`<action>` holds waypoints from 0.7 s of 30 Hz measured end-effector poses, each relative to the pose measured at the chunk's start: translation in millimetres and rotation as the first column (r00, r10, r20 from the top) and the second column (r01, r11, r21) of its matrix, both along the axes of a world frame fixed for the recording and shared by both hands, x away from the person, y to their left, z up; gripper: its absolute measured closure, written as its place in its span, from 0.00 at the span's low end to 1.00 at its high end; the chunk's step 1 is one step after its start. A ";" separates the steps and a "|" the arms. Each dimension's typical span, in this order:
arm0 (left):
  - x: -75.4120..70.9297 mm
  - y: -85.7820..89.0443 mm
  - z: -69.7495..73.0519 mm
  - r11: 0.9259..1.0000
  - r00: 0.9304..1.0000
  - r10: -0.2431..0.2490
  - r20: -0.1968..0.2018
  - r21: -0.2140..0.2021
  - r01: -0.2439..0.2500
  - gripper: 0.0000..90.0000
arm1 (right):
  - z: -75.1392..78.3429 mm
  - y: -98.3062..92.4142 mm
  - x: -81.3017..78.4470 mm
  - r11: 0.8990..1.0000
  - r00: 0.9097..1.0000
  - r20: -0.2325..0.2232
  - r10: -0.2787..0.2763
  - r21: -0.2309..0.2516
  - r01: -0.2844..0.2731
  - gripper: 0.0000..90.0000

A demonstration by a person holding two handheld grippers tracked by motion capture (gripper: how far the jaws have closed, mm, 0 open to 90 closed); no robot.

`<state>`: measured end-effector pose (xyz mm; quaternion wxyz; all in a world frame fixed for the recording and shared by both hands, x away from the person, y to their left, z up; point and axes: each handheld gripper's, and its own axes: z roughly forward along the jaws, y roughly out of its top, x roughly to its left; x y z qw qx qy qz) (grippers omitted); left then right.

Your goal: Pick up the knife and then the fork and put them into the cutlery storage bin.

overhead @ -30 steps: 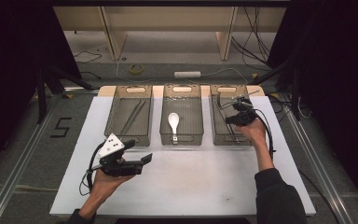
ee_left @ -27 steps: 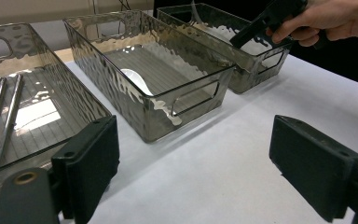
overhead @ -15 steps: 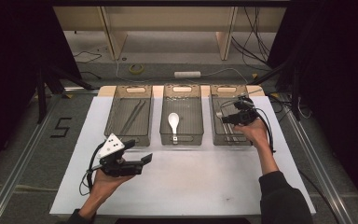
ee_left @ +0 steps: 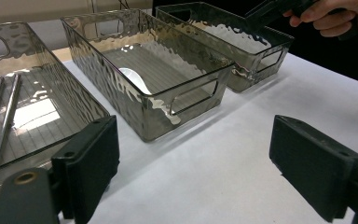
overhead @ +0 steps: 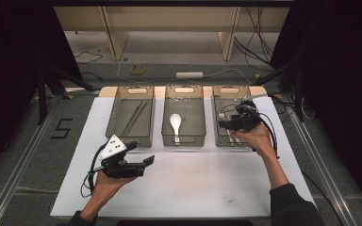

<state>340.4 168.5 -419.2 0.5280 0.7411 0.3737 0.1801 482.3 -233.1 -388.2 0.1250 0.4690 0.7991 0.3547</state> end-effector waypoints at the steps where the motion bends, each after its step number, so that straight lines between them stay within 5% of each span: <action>1: 0.1 0.0 0.0 1.000 1.000 0.000 0.000 0.001 0.000 0.17 | 0.2 0.6 -2.3 1.000 1.000 0.011 0.000 0.006 0.000 0.36; 21: 0.3 0.2 -0.3 1.000 1.000 0.000 -0.002 0.001 0.000 0.17 | 3.9 19.6 -52.5 0.995 0.995 0.096 0.041 0.091 -0.049 0.25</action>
